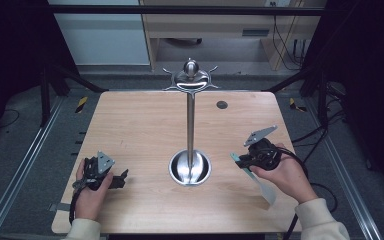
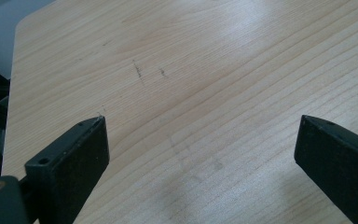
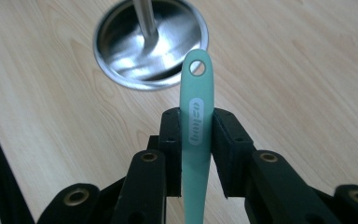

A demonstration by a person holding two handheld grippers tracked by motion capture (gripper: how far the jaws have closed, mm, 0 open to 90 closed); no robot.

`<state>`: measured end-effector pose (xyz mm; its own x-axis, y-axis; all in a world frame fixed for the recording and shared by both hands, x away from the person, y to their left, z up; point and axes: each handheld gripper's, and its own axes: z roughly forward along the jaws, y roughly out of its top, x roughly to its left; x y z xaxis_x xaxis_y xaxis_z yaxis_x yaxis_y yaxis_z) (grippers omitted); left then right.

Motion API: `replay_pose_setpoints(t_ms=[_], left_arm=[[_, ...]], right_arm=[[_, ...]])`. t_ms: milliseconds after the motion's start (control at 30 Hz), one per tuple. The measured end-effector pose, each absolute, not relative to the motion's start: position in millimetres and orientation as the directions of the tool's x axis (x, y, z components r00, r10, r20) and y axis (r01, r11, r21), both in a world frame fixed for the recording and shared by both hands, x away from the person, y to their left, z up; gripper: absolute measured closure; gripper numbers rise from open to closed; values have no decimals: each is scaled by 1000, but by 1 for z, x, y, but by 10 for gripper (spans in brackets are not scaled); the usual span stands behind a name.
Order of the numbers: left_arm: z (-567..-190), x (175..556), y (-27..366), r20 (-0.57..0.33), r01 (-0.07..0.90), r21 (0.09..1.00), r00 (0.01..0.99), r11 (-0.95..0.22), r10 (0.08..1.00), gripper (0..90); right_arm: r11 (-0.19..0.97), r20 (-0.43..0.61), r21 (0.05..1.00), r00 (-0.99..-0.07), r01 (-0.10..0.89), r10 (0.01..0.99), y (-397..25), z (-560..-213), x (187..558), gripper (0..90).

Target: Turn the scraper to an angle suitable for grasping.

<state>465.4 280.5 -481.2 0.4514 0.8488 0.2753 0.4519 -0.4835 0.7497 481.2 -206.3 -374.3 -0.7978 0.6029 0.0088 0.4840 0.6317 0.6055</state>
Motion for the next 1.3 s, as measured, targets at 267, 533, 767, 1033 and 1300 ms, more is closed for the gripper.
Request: replay_pose_setpoints(t_ms=[267, 533, 767, 1033, 1300], left_arm=[[-481, 466, 281, 273, 452, 751, 451, -482, 850, 29], [-481, 465, 283, 270, 453, 754, 446, -476, 853, 28], [-481, 466, 281, 274, 451, 751, 451, -481, 850, 28], [-481, 465, 281, 271, 454, 751, 451, -479, 851, 29], [-481, 465, 282, 270, 454, 752, 451, -479, 851, 29]], right_arm=[[580, -2, 688, -798, 436, 602, -210, -353, 477, 744], [495, 4, 769, -778, 404, 629, -213, -338, 475, 744], [445, 18, 815, -783, 372, 622, -212, -324, 472, 744], [422, -8, 849, -792, 317, 611, -201, -307, 463, 744], [395, -19, 873, -789, 287, 615, -200, -295, 460, 744]])
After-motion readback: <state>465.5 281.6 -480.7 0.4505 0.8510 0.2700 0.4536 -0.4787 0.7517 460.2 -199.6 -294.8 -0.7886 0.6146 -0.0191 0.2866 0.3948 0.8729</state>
